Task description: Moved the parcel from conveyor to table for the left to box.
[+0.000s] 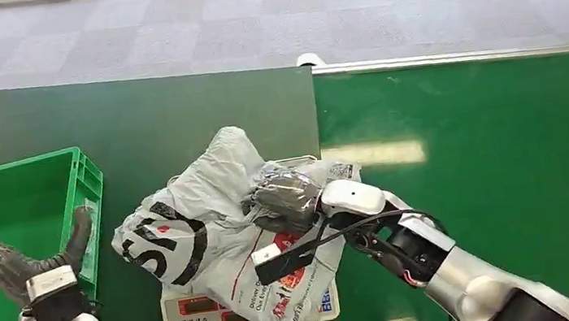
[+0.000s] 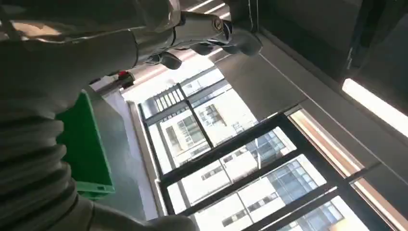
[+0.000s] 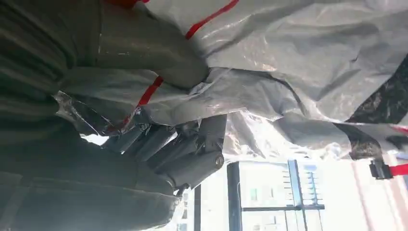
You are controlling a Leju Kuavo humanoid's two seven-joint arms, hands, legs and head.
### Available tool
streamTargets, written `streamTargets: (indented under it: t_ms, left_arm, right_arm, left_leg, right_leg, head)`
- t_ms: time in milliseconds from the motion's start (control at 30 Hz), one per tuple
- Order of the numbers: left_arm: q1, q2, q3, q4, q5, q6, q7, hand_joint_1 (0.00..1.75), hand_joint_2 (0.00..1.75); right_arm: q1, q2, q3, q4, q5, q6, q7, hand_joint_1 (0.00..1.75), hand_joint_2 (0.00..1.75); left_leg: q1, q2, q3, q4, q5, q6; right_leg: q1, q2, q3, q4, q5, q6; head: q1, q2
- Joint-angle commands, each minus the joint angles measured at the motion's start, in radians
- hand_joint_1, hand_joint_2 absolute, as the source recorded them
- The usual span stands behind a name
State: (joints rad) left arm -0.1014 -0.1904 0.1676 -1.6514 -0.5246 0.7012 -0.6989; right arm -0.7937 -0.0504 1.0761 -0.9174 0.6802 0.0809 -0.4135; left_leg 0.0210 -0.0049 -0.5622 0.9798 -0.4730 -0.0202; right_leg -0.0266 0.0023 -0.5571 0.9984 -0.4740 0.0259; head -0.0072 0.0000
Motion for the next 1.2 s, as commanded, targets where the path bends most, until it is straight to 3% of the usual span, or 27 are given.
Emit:
streamTargets:
  t_ms: [33, 300, 400, 433, 467, 500, 533, 600, 767, 900, 1033, 1200]
  left_arm:
    - [-0.075, -0.083, 0.196, -0.034, -0.068, -0.003, 0.001, 0.00, 1.75]
    - [-0.077, -0.081, 0.191, -0.031, -0.065, -0.003, 0.001, 0.00, 1.75]
    - [-0.068, -0.054, 0.127, 0.012, 0.011, -0.003, 0.001, 0.00, 1.75]
    - [-0.065, -0.052, 0.108, 0.024, 0.020, -0.003, 0.001, 0.00, 1.75]
    - [-0.065, -0.043, 0.099, 0.031, 0.034, -0.003, 0.001, 0.00, 1.75]
    - [-0.064, 0.008, 0.066, 0.065, 0.114, -0.003, 0.001, 0.00, 1.75]
    - [-0.045, -0.004, 0.026, 0.071, 0.123, -0.003, 0.001, 0.00, 1.75]
    - [-0.030, 0.052, -0.075, 0.118, 0.209, -0.003, 0.001, 0.00, 1.75]
    - [-0.030, 0.052, -0.075, 0.118, 0.209, -0.003, 0.001, 0.00, 1.75]
    - [-0.025, 0.061, -0.110, 0.115, 0.236, -0.003, 0.001, 0.00, 1.75]
    - [-0.012, 0.119, -0.215, 0.089, 0.442, -0.004, 0.001, 0.00, 1.75]
    - [-0.008, 0.129, -0.239, 0.072, 0.452, -0.003, 0.001, 0.00, 1.75]
  right_arm:
    - [-0.007, -0.009, 0.029, 0.060, 0.003, -0.009, 0.004, 1.75, 1.75]
    - [-0.009, -0.009, 0.029, 0.062, 0.003, -0.009, 0.004, 1.75, 1.75]
    - [-0.009, -0.009, 0.027, 0.060, 0.003, -0.012, 0.004, 1.75, 1.75]
    - [-0.007, -0.011, 0.023, 0.054, 0.003, -0.021, 0.002, 1.45, 1.75]
    - [-0.004, -0.012, 0.016, 0.047, 0.000, -0.034, -0.001, 0.21, 1.75]
    - [-0.004, 0.011, 0.005, 0.046, -0.006, -0.054, 0.004, 0.00, 1.75]
    - [0.011, -0.010, -0.016, 0.020, -0.013, -0.081, -0.009, 0.00, 1.75]
    - [0.061, 0.007, -0.116, -0.030, -0.098, -0.169, -0.080, 0.00, 1.75]
    - [0.061, 0.007, -0.116, -0.030, -0.098, -0.169, -0.080, 0.00, 1.75]
    - [0.148, 0.008, -0.264, -0.140, -0.259, -0.179, -0.151, 0.00, 1.75]
    - [0.259, 0.024, -0.417, -0.231, -0.407, -0.135, -0.221, 0.00, 1.75]
    - [0.377, 0.073, -0.574, -0.312, -0.573, -0.058, -0.265, 0.00, 1.75]
  left_leg:
    - [0.001, 0.000, -0.001, 0.000, 0.001, 0.002]
    - [0.000, 0.000, 0.000, -0.001, 0.001, 0.002]
    - [0.000, -0.001, 0.000, -0.001, 0.001, 0.001]
    - [0.000, -0.001, 0.000, -0.001, 0.001, 0.002]
    - [0.000, -0.001, 0.000, -0.001, 0.001, 0.001]
    - [0.000, -0.001, 0.000, -0.001, 0.001, 0.002]
    - [0.000, 0.000, 0.001, -0.002, 0.002, 0.001]
    - [0.000, -0.002, 0.001, -0.002, 0.001, 0.001]
    - [0.000, -0.001, 0.000, -0.001, 0.000, 0.001]
    - [0.000, -0.001, 0.001, -0.002, 0.001, 0.001]
    - [0.000, -0.003, 0.001, -0.002, 0.001, 0.001]
    - [0.001, -0.002, 0.001, -0.002, 0.001, 0.001]
  right_leg:
    - [0.002, -0.001, 0.000, 0.000, 0.001, -0.003]
    - [0.001, -0.001, 0.000, -0.001, 0.001, -0.004]
    - [0.001, -0.001, 0.001, -0.001, 0.000, -0.002]
    - [0.001, -0.001, 0.001, -0.001, 0.001, -0.003]
    - [0.000, -0.001, 0.001, -0.001, 0.000, -0.002]
    - [0.001, -0.002, 0.001, -0.001, 0.001, -0.003]
    - [0.001, -0.001, 0.001, -0.001, 0.001, -0.004]
    - [0.000, -0.002, 0.001, -0.001, 0.001, -0.002]
    - [0.000, -0.001, 0.000, 0.000, 0.000, -0.002]
    - [0.000, -0.002, 0.001, -0.001, 0.000, -0.002]
    - [0.001, -0.003, 0.001, -0.002, 0.000, -0.002]
    - [0.001, -0.002, 0.001, -0.002, 0.000, -0.003]
  head:
    - [0.000, 0.000]
    - [0.000, 0.000]
    - [0.000, 0.000]
    - [0.000, 0.000]
    - [0.000, 0.000]
    - [0.000, 0.000]
    - [0.000, 0.000]
    - [0.000, 0.000]
    - [0.000, 0.000]
    - [0.000, 0.000]
    - [0.000, 0.000]
    - [0.000, 0.000]
